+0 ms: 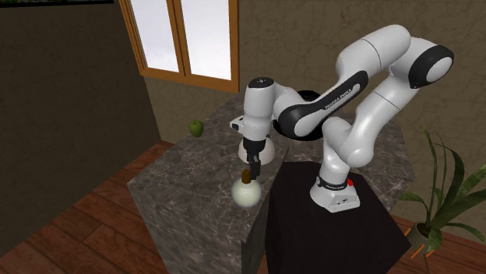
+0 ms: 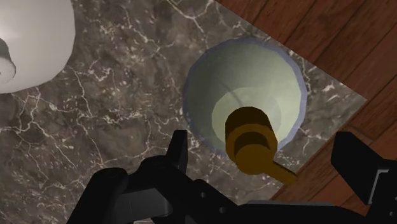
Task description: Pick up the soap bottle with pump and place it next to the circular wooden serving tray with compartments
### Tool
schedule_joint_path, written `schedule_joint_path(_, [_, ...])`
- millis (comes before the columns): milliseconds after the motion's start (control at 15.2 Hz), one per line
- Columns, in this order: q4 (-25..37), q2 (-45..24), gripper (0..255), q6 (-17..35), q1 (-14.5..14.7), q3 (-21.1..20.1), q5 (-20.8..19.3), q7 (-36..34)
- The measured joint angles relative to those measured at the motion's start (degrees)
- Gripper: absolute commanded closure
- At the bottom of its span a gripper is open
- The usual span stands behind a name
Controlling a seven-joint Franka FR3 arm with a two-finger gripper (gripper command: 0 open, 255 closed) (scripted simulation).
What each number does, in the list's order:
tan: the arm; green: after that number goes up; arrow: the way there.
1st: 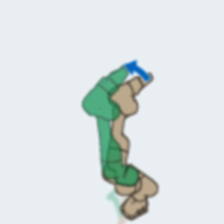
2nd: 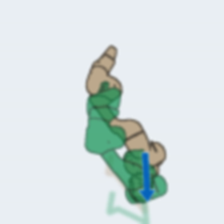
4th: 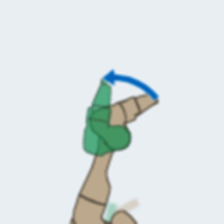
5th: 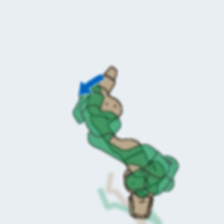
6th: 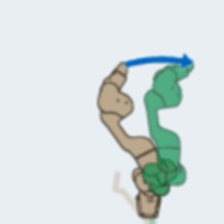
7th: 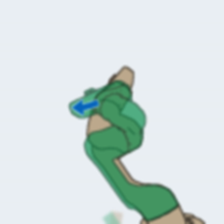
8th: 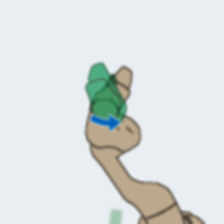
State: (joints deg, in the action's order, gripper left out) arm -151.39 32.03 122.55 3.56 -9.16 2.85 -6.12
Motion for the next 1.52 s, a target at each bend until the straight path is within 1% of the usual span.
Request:
schedule_joint_path(462, [-3.3,-3.5,0,6.8,-0.2,-0.3,-0.1,0.1])
schedule_joint_path(858, [-3.7,-3.9,0,7.7,-0.2,-0.4,-0.1,0.0])
schedule_joint_path(924, [-3.7,-3.9,255,7.7,-0.2,-0.4,-0.1,0.0])
schedule_joint_path(1518, [-3.7,-3.9,255,7.7,-0.2,-0.4,-0.1,0.0])
